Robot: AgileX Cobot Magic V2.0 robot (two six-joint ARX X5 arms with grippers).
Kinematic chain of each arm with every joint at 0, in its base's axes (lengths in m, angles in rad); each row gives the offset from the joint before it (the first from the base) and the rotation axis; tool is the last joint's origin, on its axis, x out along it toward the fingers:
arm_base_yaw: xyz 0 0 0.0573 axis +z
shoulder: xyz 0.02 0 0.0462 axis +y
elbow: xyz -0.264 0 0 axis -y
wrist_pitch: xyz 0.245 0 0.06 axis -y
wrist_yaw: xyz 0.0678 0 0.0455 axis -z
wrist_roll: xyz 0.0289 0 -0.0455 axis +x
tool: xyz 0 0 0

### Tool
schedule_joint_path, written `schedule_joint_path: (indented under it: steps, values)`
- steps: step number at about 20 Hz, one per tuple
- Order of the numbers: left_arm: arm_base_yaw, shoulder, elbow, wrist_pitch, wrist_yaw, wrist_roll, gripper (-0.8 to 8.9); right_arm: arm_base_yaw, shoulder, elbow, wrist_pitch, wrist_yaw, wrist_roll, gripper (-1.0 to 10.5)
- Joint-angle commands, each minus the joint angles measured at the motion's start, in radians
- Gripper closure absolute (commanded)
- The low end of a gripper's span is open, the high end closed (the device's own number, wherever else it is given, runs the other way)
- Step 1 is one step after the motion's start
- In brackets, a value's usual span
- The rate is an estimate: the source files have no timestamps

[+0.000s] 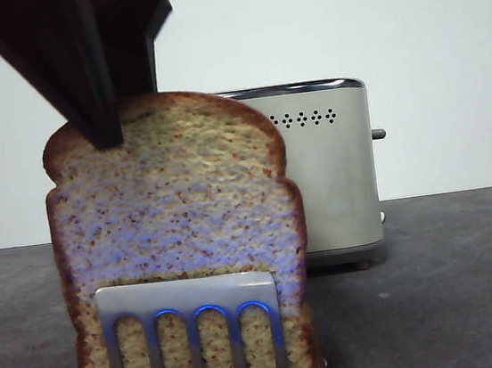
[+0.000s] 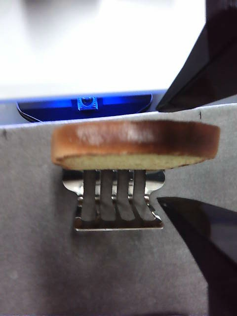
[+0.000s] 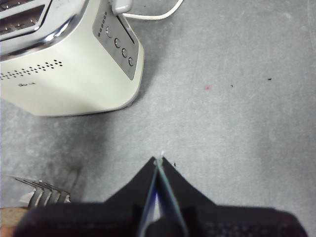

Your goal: Pick up a slice of bread from the rack,put the bread on the toaster,press the button

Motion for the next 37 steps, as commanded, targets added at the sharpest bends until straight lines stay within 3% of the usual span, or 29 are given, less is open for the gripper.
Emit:
schedule_joint_path:
  steps: [1, 8, 19, 29, 32, 37]
  values:
    - [-0.002, 0.031, 0.002, 0.002, -0.001, -0.007, 5.36, 0.000, -0.001, 0.006, 0.002, -0.003, -0.023, 9.5]
    - [-0.004, 0.055, 0.002, -0.002, -0.018, -0.003, 7.34, 0.000, -0.001, 0.006, 0.002, -0.002, -0.053, 9.5]
    - [-0.004, 0.046, 0.079, -0.051, -0.018, -0.003, 7.64, 0.000, -0.001, 0.006, 0.002, -0.002, -0.053, 9.5]
    - [-0.004, 0.042, 0.352, -0.190, -0.066, 0.013, 7.64, 0.000, -0.001, 0.006, -0.032, 0.001, -0.053, 9.5]
    - [-0.004, 0.042, 0.451, -0.214, -0.123, 0.064, 8.23, 0.000, -0.001, 0.006, -0.033, 0.001, -0.053, 9.5]
    - [0.031, 0.042, 0.595, -0.213, -0.200, 0.216, 8.27, 0.000, -0.001, 0.006, -0.032, 0.001, -0.057, 9.5]
